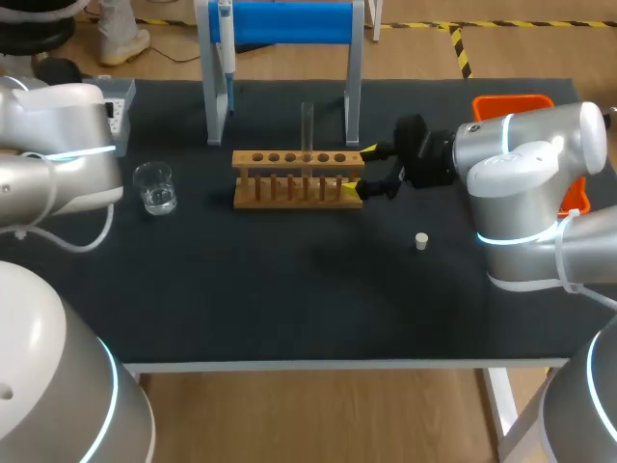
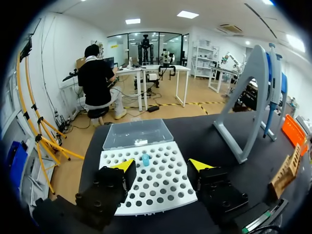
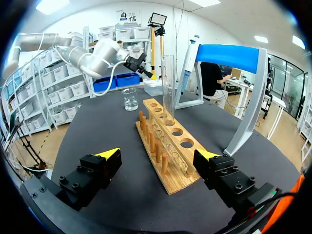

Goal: Invert the test tube, pick up the pipette, mount the tip to pipette, aspirate from beaker and dispense into the tube, eject the tip, return the pipette, and cap with the stopper.

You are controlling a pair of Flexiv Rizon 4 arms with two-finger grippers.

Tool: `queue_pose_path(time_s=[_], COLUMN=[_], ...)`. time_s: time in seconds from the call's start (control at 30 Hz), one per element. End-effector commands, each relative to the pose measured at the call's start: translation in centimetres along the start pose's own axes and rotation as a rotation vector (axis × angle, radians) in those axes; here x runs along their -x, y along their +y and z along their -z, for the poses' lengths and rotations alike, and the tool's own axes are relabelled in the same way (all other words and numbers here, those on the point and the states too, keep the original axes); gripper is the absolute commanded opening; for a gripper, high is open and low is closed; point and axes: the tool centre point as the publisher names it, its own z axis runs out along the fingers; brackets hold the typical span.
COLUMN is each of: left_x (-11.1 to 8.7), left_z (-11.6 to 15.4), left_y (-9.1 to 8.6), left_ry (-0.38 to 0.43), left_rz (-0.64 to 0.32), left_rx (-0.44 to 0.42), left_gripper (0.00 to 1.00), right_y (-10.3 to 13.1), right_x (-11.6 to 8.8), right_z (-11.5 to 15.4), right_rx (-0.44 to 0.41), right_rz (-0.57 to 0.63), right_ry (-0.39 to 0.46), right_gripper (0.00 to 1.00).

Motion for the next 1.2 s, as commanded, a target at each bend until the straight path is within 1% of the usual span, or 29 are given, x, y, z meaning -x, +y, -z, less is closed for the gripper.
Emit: queue_pose_path(time_s=[0.03,0.13,0.2,0.27,0.33,0.37,0.47,0.5,0.57,0.63,0.77,0.83,0.97,1.0,1.03,1.07,1.2], left_x=[0.0,0.2,0.4,0.5,0.5,0.5,0.6,0.6,0.7,0.7,1.0,1.0,1.2,1.2,1.2,1.2,1.2], left_z=[-0.8,-0.9,-1.0,-1.0,-1.0,-1.0,-1.1,-1.1,-1.2,-1.2,-1.6,-1.6,-1.9,-1.9,-1.9,-2.0,-2.1], left_y=[0.1,0.0,-0.1,-0.2,-0.2,-0.3,-0.3,-0.3,-0.3,-0.3,-0.3,-0.4,-0.3,-0.3,-0.4,-0.4,-0.4], left_ry=[-0.024,-0.041,-0.049,-0.055,-0.062,-0.065,-0.074,-0.076,-0.083,-0.087,-0.092,-0.094,-0.101,-0.102,-0.102,-0.103,-0.106], left_rz=[0.001,0.005,0.008,0.006,0.006,0.007,0.011,0.011,0.013,0.013,0.012,0.013,0.015,0.016,0.017,0.017,0.020], left_rx=[-0.006,-0.003,0.000,0.002,0.004,0.006,0.009,0.009,0.010,0.011,0.013,0.014,0.016,0.016,0.017,0.018,0.019], left_gripper=[0.66,0.70,0.66,0.66,0.61,0.57,0.57,0.55,0.56,0.54,0.55,0.50,0.47,0.43,0.36,0.35,0.37], right_y=[0.0,0.0,0.0,0.0,0.0,0.0,0.0,0.0,0.0,0.0,0.0,0.0,0.0,0.0,0.0,0.0,0.0], right_x=[0.0,0.0,0.0,0.0,0.0,0.0,0.0,0.0,0.0,0.0,0.0,0.0,0.0,0.0,0.0,0.0,0.0], right_z=[0.1,0.1,0.1,0.1,0.1,0.1,0.1,0.1,0.1,0.1,0.1,0.1,0.1,0.1,0.1,0.1,0.1], right_rx=[0.000,0.000,0.000,0.000,0.000,0.000,0.000,0.000,0.000,0.000,0.000,0.000,0.000,0.000,0.000,0.000,0.000], right_rz=[0.000,0.000,0.000,0.000,0.000,0.000,0.000,0.000,0.000,0.000,0.000,0.000,0.000,0.000,0.000,0.000,0.000], right_ry=[0.000,0.000,0.000,0.000,0.000,0.000,0.000,0.000,0.000,0.000,0.000,0.000,0.000,0.000,0.000,0.000,0.000], right_gripper=[1.00,1.00,1.00,1.00,1.00,1.00,1.00,1.00,1.00,1.00,1.00,1.00,1.00,1.00,1.00,1.00,1.00])
